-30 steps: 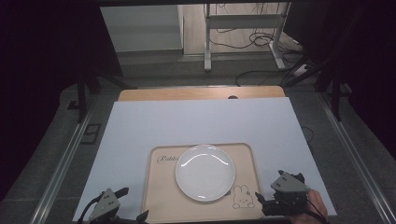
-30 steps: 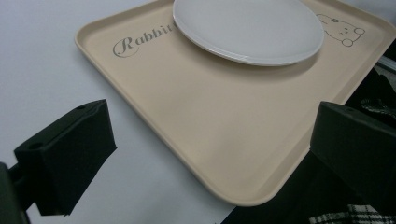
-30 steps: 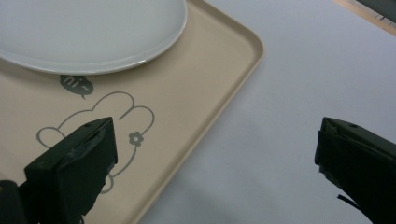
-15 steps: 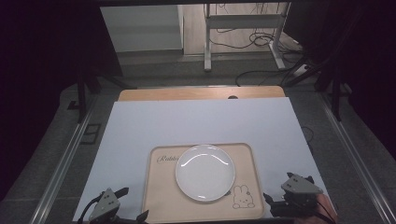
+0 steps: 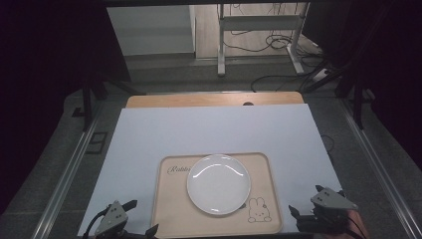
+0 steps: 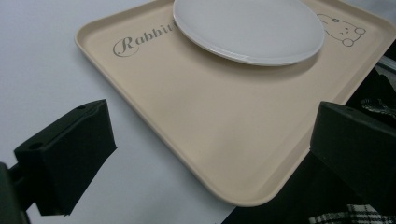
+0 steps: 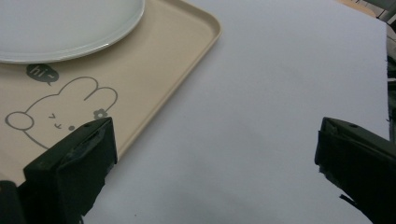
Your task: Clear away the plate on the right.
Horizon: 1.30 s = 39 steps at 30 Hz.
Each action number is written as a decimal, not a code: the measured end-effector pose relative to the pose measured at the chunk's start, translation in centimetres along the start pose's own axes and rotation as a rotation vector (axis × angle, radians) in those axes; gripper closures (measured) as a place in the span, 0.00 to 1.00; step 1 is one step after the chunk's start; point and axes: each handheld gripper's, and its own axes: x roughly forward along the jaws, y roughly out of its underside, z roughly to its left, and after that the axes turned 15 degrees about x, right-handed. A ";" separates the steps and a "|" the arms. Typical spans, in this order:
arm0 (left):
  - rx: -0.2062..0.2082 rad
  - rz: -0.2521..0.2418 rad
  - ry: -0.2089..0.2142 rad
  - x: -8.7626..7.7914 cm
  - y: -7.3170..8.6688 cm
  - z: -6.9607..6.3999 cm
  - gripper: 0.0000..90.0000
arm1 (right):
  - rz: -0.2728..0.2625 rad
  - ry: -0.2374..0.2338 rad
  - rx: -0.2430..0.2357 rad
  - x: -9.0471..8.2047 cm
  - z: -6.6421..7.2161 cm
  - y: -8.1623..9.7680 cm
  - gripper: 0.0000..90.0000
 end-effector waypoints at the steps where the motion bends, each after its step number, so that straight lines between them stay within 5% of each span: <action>1: 0.000 0.000 0.000 0.0 0.0 0.0 0.00 | 0.000 0.000 0.000 0.0 0.0 0.0 0.00; 39: 0.003 0.005 -0.003 0.0 0.0 0.0 0.00 | -0.032 0.064 0.126 -2.0 -3.7 2.6 0.00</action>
